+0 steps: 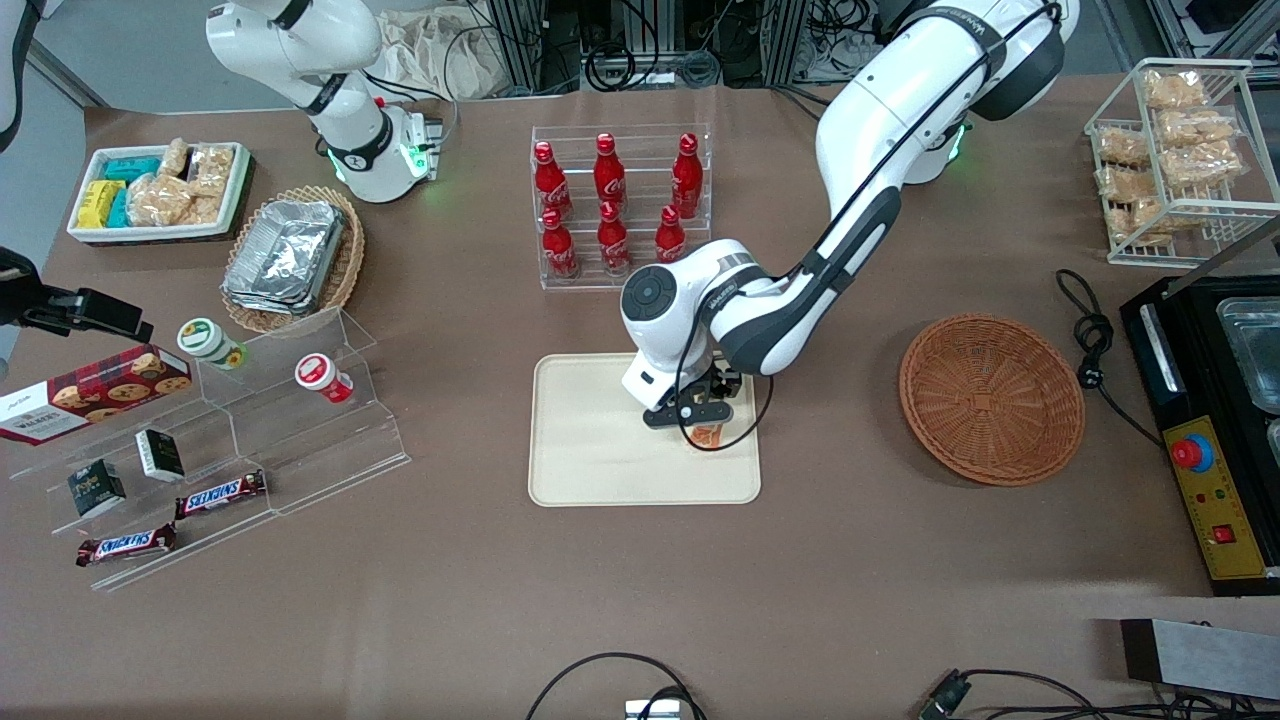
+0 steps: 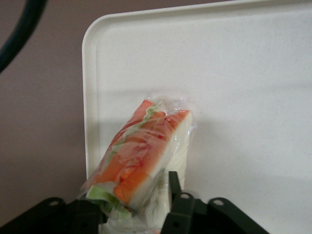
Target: Place sandwich from basket to tray
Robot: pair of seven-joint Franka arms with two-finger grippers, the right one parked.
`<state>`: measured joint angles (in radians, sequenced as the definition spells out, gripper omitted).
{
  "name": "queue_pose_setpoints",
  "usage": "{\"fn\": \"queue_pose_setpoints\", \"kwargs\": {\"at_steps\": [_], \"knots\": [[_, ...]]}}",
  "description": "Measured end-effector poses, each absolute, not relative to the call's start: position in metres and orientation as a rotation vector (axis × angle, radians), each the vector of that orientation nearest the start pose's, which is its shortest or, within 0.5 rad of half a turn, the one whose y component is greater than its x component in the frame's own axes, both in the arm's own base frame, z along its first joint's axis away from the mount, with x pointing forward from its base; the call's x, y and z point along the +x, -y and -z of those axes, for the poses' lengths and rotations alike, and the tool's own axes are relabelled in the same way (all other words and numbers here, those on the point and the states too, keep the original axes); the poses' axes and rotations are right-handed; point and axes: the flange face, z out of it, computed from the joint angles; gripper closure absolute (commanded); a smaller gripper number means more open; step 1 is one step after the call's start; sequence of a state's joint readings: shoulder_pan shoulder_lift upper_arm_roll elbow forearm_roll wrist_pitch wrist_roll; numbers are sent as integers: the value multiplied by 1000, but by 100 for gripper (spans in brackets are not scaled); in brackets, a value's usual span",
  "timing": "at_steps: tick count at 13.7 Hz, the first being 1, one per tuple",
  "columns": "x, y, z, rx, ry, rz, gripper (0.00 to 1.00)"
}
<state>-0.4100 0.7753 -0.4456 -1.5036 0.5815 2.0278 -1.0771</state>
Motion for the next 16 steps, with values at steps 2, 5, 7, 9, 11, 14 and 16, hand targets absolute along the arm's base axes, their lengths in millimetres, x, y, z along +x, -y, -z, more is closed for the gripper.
{"fn": "queue_pose_setpoints", "kwargs": {"at_steps": [2,5,7,9,11,14,16], "knots": [[517,470,-229,-2914,15,98,0],[524,470,-237,-2924,30,119,0],[531,469,-249,-2927,50,138,0],[538,465,-263,-2925,71,158,0],[548,458,-285,-2941,113,185,0],[570,424,-338,-2938,197,195,0],[585,391,-382,-2902,240,195,0]]}}
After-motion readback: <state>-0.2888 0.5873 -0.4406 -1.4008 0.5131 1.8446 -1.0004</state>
